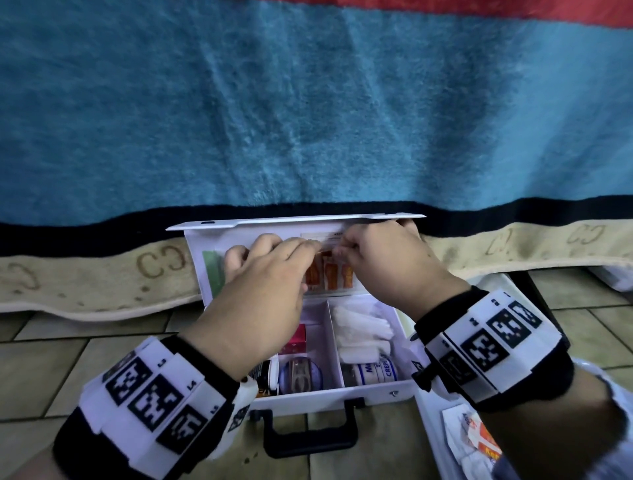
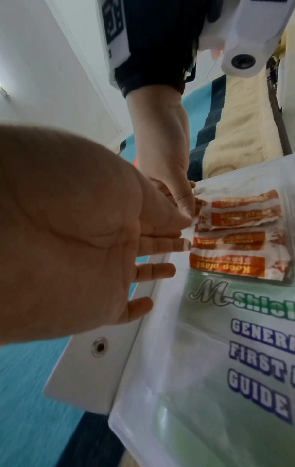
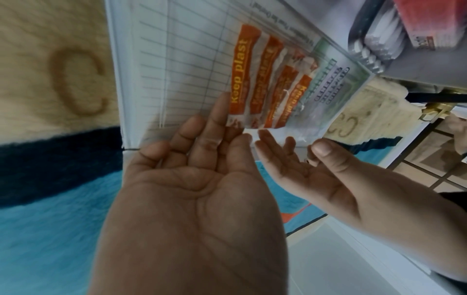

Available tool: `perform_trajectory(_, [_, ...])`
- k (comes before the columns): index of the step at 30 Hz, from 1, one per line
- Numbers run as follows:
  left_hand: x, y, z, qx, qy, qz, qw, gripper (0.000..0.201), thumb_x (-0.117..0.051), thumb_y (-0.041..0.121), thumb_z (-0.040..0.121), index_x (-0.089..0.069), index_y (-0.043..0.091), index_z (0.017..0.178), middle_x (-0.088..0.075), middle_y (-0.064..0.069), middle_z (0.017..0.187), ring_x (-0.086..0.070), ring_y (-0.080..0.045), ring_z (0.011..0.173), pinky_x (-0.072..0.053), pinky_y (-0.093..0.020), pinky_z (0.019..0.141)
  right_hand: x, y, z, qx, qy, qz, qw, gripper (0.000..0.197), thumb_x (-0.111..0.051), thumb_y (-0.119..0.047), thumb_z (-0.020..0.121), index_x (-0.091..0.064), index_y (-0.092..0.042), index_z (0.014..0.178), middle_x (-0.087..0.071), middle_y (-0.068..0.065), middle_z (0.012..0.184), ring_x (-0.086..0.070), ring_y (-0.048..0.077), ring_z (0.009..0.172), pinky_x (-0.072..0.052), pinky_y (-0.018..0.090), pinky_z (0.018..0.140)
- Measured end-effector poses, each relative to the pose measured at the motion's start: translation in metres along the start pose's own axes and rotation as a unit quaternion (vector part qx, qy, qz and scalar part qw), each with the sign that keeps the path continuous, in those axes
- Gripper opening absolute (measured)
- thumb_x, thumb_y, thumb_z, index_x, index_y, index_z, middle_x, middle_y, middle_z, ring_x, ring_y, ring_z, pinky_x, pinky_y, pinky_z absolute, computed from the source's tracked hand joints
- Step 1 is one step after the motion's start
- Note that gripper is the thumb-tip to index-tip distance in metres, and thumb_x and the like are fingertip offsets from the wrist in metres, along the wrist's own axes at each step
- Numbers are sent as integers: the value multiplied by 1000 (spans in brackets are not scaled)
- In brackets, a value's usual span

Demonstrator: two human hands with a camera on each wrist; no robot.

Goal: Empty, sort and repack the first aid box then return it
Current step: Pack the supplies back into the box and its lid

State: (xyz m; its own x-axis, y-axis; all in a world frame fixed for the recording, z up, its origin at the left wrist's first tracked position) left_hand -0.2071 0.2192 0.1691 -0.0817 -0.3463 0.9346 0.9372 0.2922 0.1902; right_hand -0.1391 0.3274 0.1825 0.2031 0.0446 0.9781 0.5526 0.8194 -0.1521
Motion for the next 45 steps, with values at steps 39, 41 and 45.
perform_trajectory(39, [-77, 88, -54, -80, -225, 94, 967, 30, -53, 10, 87, -65, 29, 108, -64, 1, 99, -61, -23, 92, -47, -28, 66, -65, 169, -207, -189, -241, -64, 950, 32, -69, -29, 78, -45, -25, 59, -55, -4, 71, -51, 16, 72, -33, 16, 53])
perform_trajectory(41, [-74, 87, -57, -74, -226, 59, 970, 30, -52, 19, 91, -62, 31, 116, -62, 2, 111, -59, -23, 103, -52, -32, 79, -52, 174, -210, -213, -236, -2, 948, 17, -74, -27, 75, -60, -21, 66, -63, -6, 69, -56, 12, 64, -37, 14, 53])
perform_trajectory(45, [-49, 66, -52, -31, -169, -21, 985, 33, -53, 27, 91, -58, 32, 124, -54, 5, 123, -53, -18, 112, -48, -35, 91, -15, 160, -192, -214, -153, 107, 959, 19, -84, -24, 65, -66, -31, 60, -62, -15, 49, -61, 3, 54, -44, 15, 53])
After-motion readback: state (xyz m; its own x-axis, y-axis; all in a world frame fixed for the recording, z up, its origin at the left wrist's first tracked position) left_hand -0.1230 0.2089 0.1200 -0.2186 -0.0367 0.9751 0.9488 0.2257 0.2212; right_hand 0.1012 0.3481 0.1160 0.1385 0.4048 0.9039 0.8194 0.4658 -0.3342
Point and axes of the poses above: each hand's wrist, its own z-axis towards the middle knuckle, its own x-axis out of the back of the hand, y = z × x, the point moved 7 cm from there along z, towards the middle knuckle
